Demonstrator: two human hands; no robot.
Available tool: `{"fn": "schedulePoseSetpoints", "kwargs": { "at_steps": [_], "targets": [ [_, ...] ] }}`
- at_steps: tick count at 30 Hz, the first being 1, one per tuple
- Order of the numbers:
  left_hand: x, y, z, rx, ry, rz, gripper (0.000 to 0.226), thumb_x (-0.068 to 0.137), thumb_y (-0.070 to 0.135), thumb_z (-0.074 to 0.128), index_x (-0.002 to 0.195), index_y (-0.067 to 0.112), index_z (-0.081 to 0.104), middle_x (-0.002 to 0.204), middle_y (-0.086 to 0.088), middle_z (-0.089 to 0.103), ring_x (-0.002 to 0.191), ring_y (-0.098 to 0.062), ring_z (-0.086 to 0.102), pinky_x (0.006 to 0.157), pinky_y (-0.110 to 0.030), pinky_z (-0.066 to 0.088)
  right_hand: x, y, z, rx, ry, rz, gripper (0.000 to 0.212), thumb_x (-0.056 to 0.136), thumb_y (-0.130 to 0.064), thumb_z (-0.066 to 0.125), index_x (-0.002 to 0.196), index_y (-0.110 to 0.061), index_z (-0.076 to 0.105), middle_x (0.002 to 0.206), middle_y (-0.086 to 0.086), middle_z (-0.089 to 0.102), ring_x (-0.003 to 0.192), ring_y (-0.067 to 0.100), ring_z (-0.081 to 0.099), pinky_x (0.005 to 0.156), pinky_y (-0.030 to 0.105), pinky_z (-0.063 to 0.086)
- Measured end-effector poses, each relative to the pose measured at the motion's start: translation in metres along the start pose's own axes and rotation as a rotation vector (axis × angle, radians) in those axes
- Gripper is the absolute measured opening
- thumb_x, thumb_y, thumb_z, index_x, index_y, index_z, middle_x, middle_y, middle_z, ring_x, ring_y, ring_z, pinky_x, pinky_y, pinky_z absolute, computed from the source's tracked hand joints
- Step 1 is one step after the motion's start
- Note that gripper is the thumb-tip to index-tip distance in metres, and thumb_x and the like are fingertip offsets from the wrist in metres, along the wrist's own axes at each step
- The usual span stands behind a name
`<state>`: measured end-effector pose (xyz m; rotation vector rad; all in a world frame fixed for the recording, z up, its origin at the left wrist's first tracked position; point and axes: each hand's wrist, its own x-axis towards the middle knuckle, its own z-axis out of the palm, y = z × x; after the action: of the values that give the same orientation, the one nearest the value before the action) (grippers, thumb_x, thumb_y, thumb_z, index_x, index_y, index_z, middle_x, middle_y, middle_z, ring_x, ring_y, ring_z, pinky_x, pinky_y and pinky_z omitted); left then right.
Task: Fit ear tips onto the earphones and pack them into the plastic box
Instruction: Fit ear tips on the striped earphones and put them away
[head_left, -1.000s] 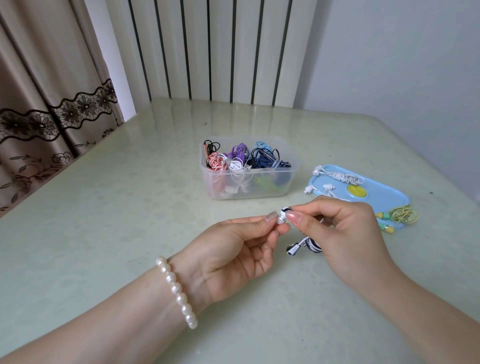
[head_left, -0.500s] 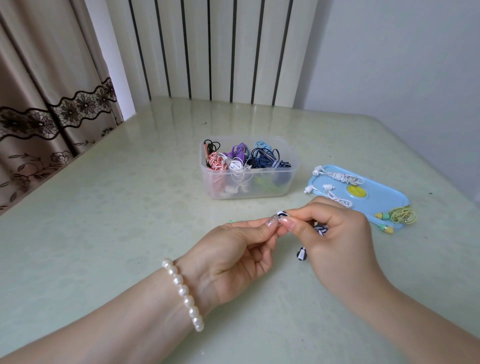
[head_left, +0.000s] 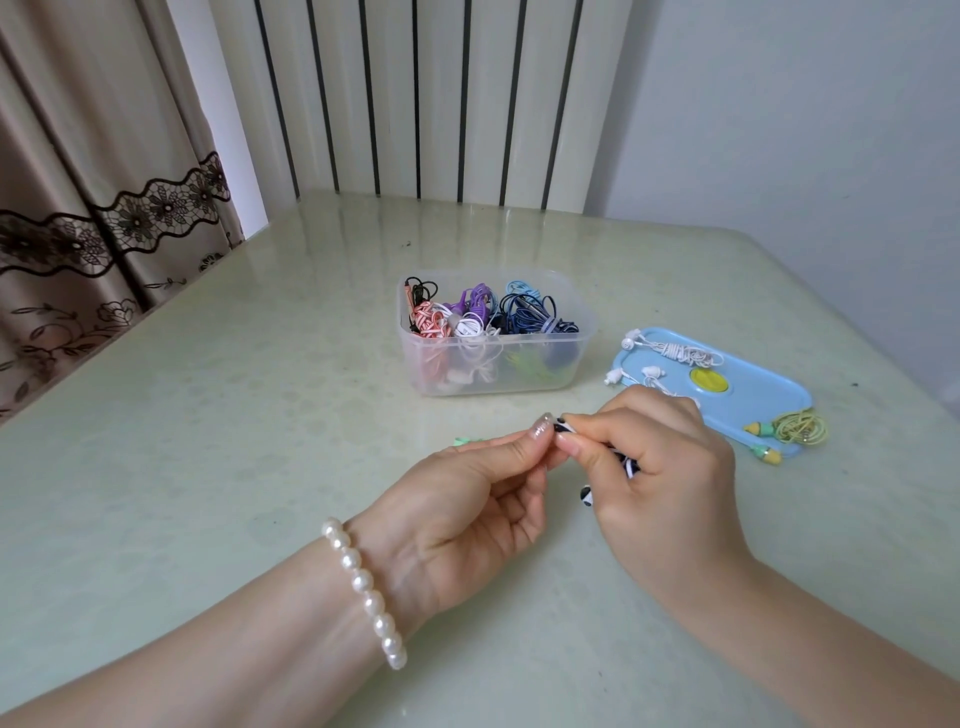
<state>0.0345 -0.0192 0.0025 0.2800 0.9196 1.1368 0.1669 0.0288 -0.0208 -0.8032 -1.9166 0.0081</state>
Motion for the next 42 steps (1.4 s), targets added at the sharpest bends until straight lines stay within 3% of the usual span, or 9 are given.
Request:
{"fn": "schedulePoseSetpoints", "kwargs": {
  "at_steps": [10, 23, 27, 30, 33, 35, 39, 42],
  "targets": [
    [0.0, 0.0, 0.0, 0.054, 0.023, -0.027, 0.003, 0.056, 0.013, 0.069, 0.053, 0.012, 0.071, 0.062, -0.001, 0.067, 0.045, -0.002, 0.046, 0.055, -0.014, 0.039, 0.002, 0.003, -0.001, -0.122, 0.031, -0.269, 0.008, 0.074, 0.003, 0.065, 0.069, 0.0, 0.069, 0.056, 0.009, 0.052, 0.053, 0.026, 0.046, 0.057, 0.036, 0.037],
    [0.0, 0.003, -0.001, 0.104, -0.002, -0.043, 0.004, 0.055, 0.011, 0.068, 0.052, 0.012, 0.071, 0.059, 0.0, 0.064, 0.041, -0.003, 0.043, 0.049, -0.013, 0.037, 0.005, 0.004, -0.005, -0.152, 0.001, -0.391, 0.005, 0.074, 0.005, 0.066, 0.07, 0.003, 0.069, 0.055, 0.01, 0.053, 0.05, 0.027, 0.047, 0.056, 0.035, 0.035],
    [0.002, 0.005, -0.002, 0.137, 0.003, 0.056, 0.004, 0.054, 0.011, 0.068, 0.056, 0.009, 0.071, 0.057, -0.002, 0.062, 0.044, -0.004, 0.043, 0.048, -0.014, 0.039, 0.004, 0.002, -0.005, -0.006, -0.087, -0.2, 0.013, 0.082, -0.009, 0.061, 0.079, -0.001, 0.071, 0.062, 0.007, 0.056, 0.061, 0.019, 0.046, 0.06, 0.034, 0.038],
    [0.005, 0.008, -0.004, 0.181, 0.034, 0.134, 0.006, 0.054, 0.01, 0.067, 0.057, 0.007, 0.071, 0.055, -0.003, 0.062, 0.045, -0.005, 0.044, 0.048, -0.015, 0.039, 0.009, -0.002, -0.009, 0.273, -0.259, 0.094, 0.018, 0.082, -0.022, 0.06, 0.084, -0.01, 0.073, 0.07, 0.001, 0.063, 0.067, 0.007, 0.055, 0.066, 0.021, 0.044],
    [0.006, 0.01, -0.004, 0.223, 0.034, 0.187, 0.009, 0.055, 0.008, 0.066, 0.061, 0.005, 0.071, 0.056, -0.004, 0.063, 0.048, -0.006, 0.043, 0.054, -0.017, 0.037, 0.018, -0.009, -0.013, 0.625, -0.323, 0.466, 0.002, 0.075, -0.011, 0.071, 0.075, -0.012, 0.073, 0.069, 0.001, 0.072, 0.058, 0.002, 0.058, 0.062, 0.014, 0.047],
    [0.004, 0.009, -0.002, 0.253, 0.022, 0.206, 0.011, 0.055, 0.008, 0.065, 0.064, 0.004, 0.071, 0.058, -0.004, 0.065, 0.051, -0.006, 0.042, 0.056, -0.017, 0.036, 0.02, -0.009, -0.014, 0.772, -0.319, 0.644, 0.006, 0.07, -0.001, 0.069, 0.072, -0.006, 0.071, 0.064, 0.001, 0.072, 0.052, 0.005, 0.057, 0.058, 0.014, 0.049],
    [0.004, 0.007, -0.002, 0.244, 0.02, 0.203, 0.013, 0.054, 0.008, 0.067, 0.065, 0.004, 0.073, 0.062, -0.006, 0.066, 0.051, -0.006, 0.044, 0.057, -0.018, 0.036, 0.023, -0.008, -0.018, 0.879, -0.426, 0.761, 0.018, 0.058, -0.016, 0.068, 0.074, -0.009, 0.072, 0.066, 0.003, 0.072, 0.057, 0.008, 0.059, 0.059, 0.015, 0.049],
    [0.003, 0.006, -0.002, 0.172, -0.003, 0.127, 0.011, 0.054, 0.006, 0.067, 0.064, 0.005, 0.073, 0.061, -0.005, 0.066, 0.047, -0.005, 0.048, 0.054, -0.016, 0.04, 0.026, -0.008, -0.021, 0.897, -0.441, 0.719, 0.016, 0.06, -0.012, 0.066, 0.075, -0.009, 0.07, 0.064, 0.002, 0.071, 0.06, 0.007, 0.063, 0.058, 0.014, 0.048]
  ]
}}
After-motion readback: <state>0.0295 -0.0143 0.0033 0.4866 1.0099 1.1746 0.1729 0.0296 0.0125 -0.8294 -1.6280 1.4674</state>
